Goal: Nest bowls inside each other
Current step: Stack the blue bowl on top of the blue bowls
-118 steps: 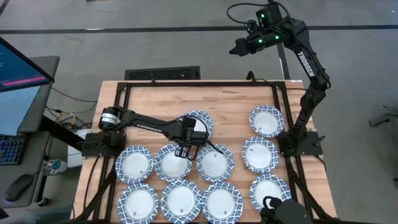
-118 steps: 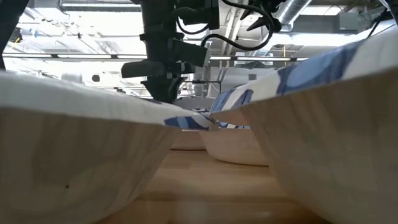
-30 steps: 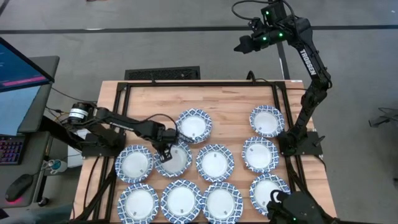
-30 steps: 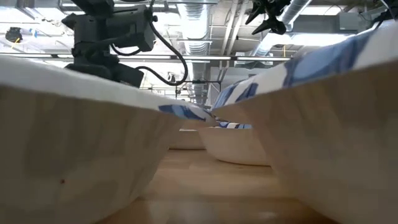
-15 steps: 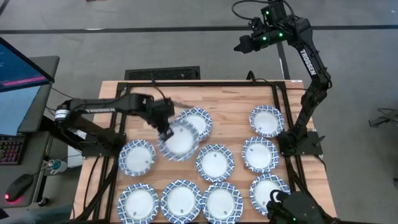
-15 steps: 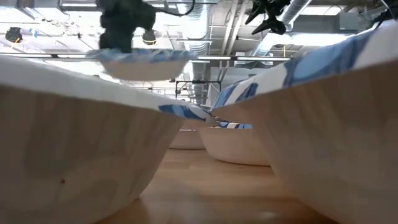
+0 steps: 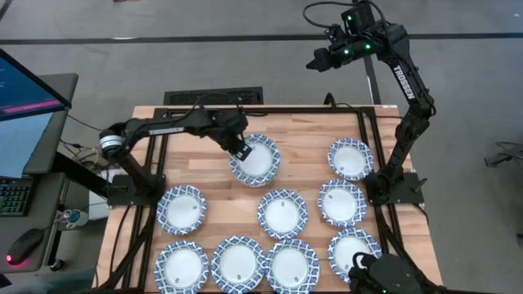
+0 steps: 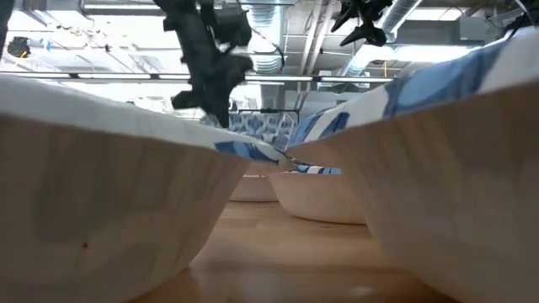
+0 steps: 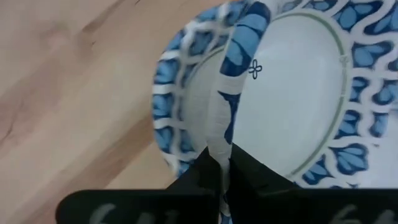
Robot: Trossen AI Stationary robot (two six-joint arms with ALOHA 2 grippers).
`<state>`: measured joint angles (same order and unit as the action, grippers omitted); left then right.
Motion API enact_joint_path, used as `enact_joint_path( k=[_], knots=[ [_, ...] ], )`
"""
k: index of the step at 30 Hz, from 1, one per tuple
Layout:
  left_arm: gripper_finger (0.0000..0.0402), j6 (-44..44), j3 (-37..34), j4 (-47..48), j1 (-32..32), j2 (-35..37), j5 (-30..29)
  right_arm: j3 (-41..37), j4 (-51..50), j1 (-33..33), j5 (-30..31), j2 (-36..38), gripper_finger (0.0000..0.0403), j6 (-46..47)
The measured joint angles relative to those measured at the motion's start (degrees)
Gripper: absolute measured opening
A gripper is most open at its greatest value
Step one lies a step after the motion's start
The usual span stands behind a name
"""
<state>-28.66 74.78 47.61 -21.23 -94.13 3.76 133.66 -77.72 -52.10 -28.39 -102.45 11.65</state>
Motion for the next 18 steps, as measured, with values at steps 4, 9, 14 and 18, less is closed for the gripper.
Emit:
enact_joint_path(
  k=[4,9,14,18],
  knots=[
    [0.0,1.48,0.0,0.46,-1.05,-4.01,2.78,-0.01,-0.7,-0.02,0.01,0.0,0.023,-0.06],
    [0.0,2.56,0.0,-0.16,-1.01,-6.24,3.09,0.01,-0.71,-0.04,0.01,0.0,0.023,-0.16],
    [0.0,3.95,0.0,-0.23,-1.14,-6.34,2.13,0.01,-0.69,-0.04,0.46,0.0,0.023,-1.06],
    [0.0007,5.51,0.0,-0.21,-1.14,-6.34,0.93,0.0,-0.24,-0.04,1.52,0.0,0.023,-1.17]
  ],
)
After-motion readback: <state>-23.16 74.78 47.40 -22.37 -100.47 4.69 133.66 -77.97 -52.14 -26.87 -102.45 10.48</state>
